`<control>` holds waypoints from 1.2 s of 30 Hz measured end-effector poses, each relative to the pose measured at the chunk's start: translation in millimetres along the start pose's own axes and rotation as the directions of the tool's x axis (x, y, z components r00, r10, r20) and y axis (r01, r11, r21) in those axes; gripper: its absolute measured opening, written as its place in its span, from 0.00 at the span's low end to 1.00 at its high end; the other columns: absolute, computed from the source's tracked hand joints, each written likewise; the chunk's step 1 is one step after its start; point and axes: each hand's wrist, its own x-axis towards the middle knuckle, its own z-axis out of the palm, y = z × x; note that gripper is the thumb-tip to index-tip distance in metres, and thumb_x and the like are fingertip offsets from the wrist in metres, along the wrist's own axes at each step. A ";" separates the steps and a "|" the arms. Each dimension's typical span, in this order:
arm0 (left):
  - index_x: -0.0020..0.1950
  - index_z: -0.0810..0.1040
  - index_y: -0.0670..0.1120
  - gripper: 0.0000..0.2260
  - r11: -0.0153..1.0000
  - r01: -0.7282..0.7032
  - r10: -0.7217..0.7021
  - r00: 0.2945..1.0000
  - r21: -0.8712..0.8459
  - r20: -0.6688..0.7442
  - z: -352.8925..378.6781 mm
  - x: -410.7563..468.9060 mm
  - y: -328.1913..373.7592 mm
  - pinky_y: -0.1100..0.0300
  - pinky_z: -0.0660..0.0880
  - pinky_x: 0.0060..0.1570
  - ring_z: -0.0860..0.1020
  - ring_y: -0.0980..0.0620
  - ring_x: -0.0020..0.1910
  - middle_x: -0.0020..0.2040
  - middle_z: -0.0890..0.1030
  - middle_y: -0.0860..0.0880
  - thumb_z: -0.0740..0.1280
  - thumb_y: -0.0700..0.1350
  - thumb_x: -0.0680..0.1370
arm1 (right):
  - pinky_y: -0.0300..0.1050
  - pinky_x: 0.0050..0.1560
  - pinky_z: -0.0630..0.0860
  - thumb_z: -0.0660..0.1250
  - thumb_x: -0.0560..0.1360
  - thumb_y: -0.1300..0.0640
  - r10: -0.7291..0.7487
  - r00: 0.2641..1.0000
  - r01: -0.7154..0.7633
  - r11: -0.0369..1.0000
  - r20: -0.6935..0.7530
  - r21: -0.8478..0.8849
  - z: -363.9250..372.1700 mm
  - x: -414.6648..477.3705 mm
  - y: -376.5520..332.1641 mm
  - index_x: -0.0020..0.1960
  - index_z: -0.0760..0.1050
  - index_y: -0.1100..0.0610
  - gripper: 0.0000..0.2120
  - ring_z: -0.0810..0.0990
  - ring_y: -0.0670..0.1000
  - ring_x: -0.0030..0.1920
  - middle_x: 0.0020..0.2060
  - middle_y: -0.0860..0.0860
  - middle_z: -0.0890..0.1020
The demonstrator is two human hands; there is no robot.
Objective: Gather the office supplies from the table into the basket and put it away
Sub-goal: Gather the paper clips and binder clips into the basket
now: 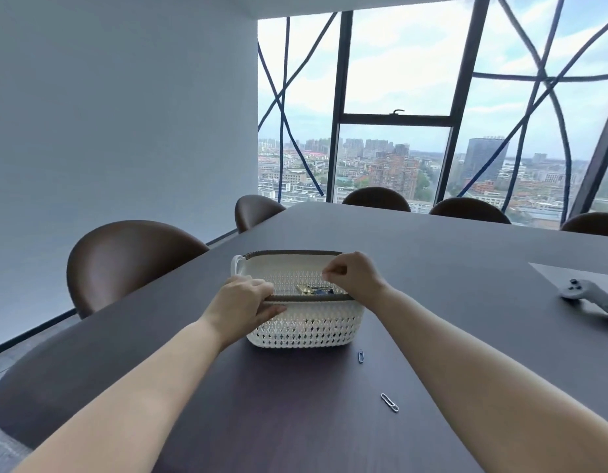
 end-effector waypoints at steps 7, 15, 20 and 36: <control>0.36 0.69 0.46 0.23 0.996 0.085 -0.089 0.982 0.035 0.167 -7.8 2.2 6.3 0.52 0.73 0.46 0.77 0.43 0.38 0.36 0.78 0.47 0.53 0.65 0.71 | 0.48 0.55 0.71 0.60 0.78 0.54 -0.119 0.991 0.103 0.973 -0.065 -0.205 -12.8 -31.6 -2.5 0.51 0.78 0.56 0.10 0.75 0.54 0.56 0.51 0.51 0.82; 0.58 0.75 0.46 0.19 0.991 -0.130 0.130 0.989 -0.005 0.074 1.5 13.5 96.4 0.51 0.75 0.57 0.77 0.46 0.56 0.56 0.79 0.48 0.58 0.55 0.73 | 0.47 0.63 0.65 0.64 0.75 0.54 -0.004 0.997 -0.024 0.923 -0.073 -0.385 -69.8 -131.8 76.3 0.61 0.74 0.53 0.14 0.69 0.54 0.65 0.62 0.49 0.75; 0.76 0.45 0.43 0.36 0.971 0.211 -0.044 0.619 -0.113 0.784 62.6 10.1 160.9 0.55 0.44 0.75 0.42 0.50 0.76 0.77 0.43 0.45 0.54 0.63 0.77 | 0.46 0.67 0.62 0.63 0.76 0.52 0.259 0.966 -0.244 0.871 -0.025 -0.426 -104.0 -197.3 129.5 0.63 0.71 0.50 0.16 0.64 0.50 0.69 0.65 0.47 0.72; 0.75 0.56 0.45 0.20 0.897 0.142 0.215 0.687 -0.419 0.694 108.4 57.2 312.2 0.60 0.49 0.72 0.52 0.54 0.76 0.76 0.56 0.49 0.49 0.42 0.82 | 0.42 0.72 0.55 0.55 0.79 0.60 0.606 0.792 -0.589 0.728 -0.073 -0.351 -184.0 -304.6 200.0 0.73 0.59 0.60 0.23 0.60 0.52 0.73 0.73 0.54 0.63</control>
